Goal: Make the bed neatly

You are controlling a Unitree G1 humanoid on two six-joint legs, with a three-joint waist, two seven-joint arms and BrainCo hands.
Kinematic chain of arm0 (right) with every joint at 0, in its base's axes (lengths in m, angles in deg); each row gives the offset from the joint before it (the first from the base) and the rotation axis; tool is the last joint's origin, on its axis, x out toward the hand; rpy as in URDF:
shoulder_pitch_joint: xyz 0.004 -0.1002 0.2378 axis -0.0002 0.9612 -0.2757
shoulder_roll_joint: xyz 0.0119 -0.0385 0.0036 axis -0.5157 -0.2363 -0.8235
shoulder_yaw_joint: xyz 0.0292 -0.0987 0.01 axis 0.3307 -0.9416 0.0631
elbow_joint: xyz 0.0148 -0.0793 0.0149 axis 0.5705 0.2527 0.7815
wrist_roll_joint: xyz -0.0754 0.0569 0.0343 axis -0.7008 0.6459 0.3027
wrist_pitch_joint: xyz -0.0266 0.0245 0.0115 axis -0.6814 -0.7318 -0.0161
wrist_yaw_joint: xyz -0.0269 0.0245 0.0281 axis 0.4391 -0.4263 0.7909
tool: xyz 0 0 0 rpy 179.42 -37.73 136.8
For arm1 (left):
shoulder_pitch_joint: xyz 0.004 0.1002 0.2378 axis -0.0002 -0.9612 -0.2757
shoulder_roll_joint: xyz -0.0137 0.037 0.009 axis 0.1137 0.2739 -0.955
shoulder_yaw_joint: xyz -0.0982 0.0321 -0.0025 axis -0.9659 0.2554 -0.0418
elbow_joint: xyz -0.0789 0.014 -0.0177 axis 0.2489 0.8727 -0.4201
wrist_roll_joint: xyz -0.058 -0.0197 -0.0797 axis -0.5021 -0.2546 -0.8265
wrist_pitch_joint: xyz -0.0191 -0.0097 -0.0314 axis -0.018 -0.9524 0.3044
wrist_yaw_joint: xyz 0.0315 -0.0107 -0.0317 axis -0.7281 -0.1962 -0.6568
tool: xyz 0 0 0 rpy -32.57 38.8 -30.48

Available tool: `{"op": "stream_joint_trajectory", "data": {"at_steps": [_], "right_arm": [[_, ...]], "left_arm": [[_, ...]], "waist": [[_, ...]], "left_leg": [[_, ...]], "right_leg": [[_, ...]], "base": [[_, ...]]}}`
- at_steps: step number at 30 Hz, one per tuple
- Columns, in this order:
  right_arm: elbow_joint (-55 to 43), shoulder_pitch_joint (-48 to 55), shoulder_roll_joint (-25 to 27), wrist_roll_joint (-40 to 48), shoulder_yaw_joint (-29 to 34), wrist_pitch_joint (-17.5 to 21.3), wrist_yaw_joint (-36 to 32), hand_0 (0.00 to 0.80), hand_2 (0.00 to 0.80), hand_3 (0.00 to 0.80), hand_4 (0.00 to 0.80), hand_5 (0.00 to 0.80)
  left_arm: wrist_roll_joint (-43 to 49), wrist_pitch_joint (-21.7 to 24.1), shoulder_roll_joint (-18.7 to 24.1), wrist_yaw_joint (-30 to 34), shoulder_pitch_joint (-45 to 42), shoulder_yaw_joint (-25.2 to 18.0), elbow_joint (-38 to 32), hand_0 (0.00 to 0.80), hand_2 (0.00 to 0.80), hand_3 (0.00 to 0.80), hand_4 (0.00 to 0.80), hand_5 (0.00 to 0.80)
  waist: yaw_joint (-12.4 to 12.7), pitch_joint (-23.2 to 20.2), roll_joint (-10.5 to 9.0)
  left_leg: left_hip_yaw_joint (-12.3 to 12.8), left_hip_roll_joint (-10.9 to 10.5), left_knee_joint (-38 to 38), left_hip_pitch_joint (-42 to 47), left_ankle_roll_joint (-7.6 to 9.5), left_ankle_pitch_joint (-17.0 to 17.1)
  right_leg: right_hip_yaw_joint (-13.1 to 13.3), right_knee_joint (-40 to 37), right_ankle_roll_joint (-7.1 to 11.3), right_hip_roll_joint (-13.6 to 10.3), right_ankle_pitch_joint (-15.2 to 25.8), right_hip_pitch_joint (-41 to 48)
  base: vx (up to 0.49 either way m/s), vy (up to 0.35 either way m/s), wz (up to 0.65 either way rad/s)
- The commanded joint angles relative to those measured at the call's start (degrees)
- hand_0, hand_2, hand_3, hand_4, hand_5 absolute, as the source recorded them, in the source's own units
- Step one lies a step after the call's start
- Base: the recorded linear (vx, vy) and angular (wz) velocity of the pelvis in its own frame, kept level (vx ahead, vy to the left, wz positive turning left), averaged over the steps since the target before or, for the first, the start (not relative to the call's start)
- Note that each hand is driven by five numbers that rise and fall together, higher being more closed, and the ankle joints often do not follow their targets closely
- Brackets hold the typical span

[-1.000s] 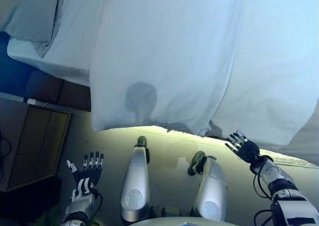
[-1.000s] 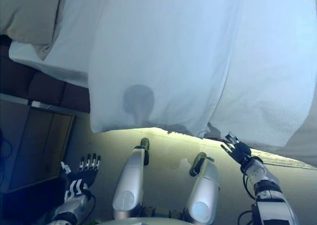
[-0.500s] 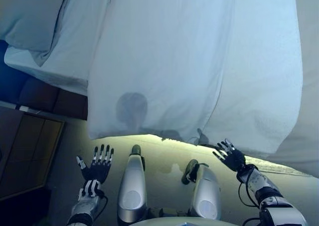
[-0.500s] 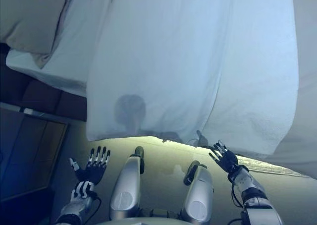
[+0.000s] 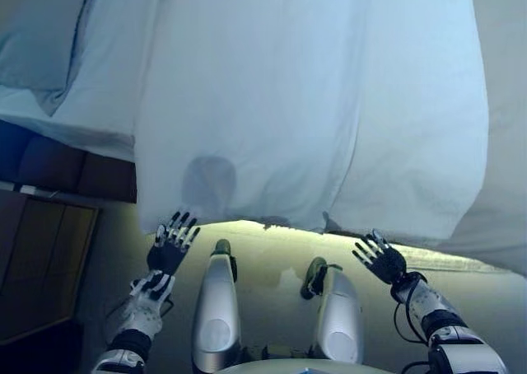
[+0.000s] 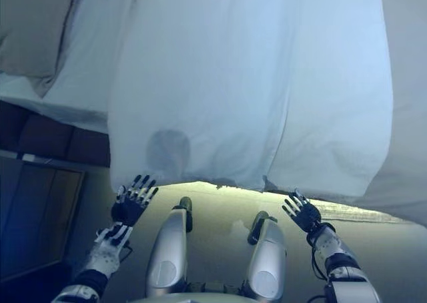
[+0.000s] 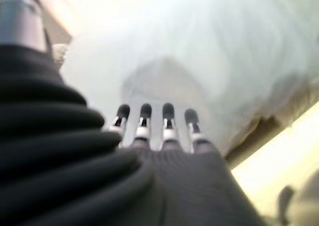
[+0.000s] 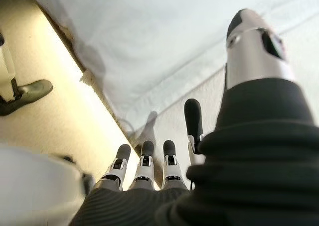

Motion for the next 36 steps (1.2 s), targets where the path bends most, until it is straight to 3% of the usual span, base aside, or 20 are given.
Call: {"op": "stream_joint_trajectory", "data": {"at_steps": [1, 9, 11, 26, 36], "right_arm": [[0.08, -0.84, 3.97, 0.86, -1.33, -0.08, -0.59, 0.000, 0.000, 0.000, 0.000, 0.000], [0.35, -4.73, 9.37, 2.55, -1.39, 0.04, -0.35, 0.000, 0.000, 0.000, 0.000, 0.000], [0.68, -5.55, 10.33, 2.89, -1.27, -0.13, -0.86, 0.000, 0.000, 0.000, 0.000, 0.000], [0.61, -7.96, 13.17, 5.39, -0.08, 1.27, -3.65, 0.000, 0.000, 0.000, 0.000, 0.000], [-0.48, -7.89, 14.34, 6.56, 0.97, 1.59, -4.31, 0.000, 0.000, 0.000, 0.000, 0.000]], "left_arm": [[0.25, 2.39, 1.83, -2.08, 2.16, 0.52, -1.96, 0.000, 0.000, 0.000, 0.000, 0.000], [-7.31, 1.24, 4.72, -0.99, 7.88, -1.01, 0.30, 0.000, 0.000, 0.000, 0.000, 0.000], [-8.57, 0.83, 4.84, -0.40, 8.75, -1.64, 0.74, 0.000, 0.000, 0.000, 0.000, 0.000], [-16.39, 1.19, 7.11, -0.09, 12.54, -4.22, 2.04, 0.000, 0.000, 0.000, 0.000, 0.000], [-18.87, -4.02, 9.75, 1.47, 13.15, -5.72, 3.90, 0.000, 0.000, 0.000, 0.000, 0.000]], "waist": [[-1.10, 0.16, 0.47], [-2.15, 1.66, -0.34], [-2.13, 1.79, -0.51], [-1.38, 3.99, -2.18], [-1.06, 4.41, -2.51]], "left_leg": [[-2.76, 3.19, -1.04, -0.95, -1.78, 1.38], [-3.56, 3.64, 5.24, -10.65, -2.00, -0.64], [-3.60, 3.62, 7.09, -12.03, -2.17, -2.86], [-5.40, 2.70, 11.69, -21.11, -1.31, -4.21], [-5.72, 2.21, 13.41, -23.58, -0.72, -4.60]], "right_leg": [[5.45, -2.61, 3.95, -2.08, 7.42, -2.37], [7.66, 3.10, 3.53, -1.22, 6.66, -12.16], [7.71, 4.67, 3.83, -1.02, 5.08, -13.46], [6.29, 7.52, 3.19, -0.19, 5.45, -20.91], [5.82, 8.12, 3.25, -0.40, 5.90, -22.43]], "base": [[-0.136, 0.107, -0.06], [-0.103, 0.105, -0.11], [0.001, 0.085, -0.15], [-0.042, 0.036, -0.05], [-0.009, 0.030, -0.01]]}}
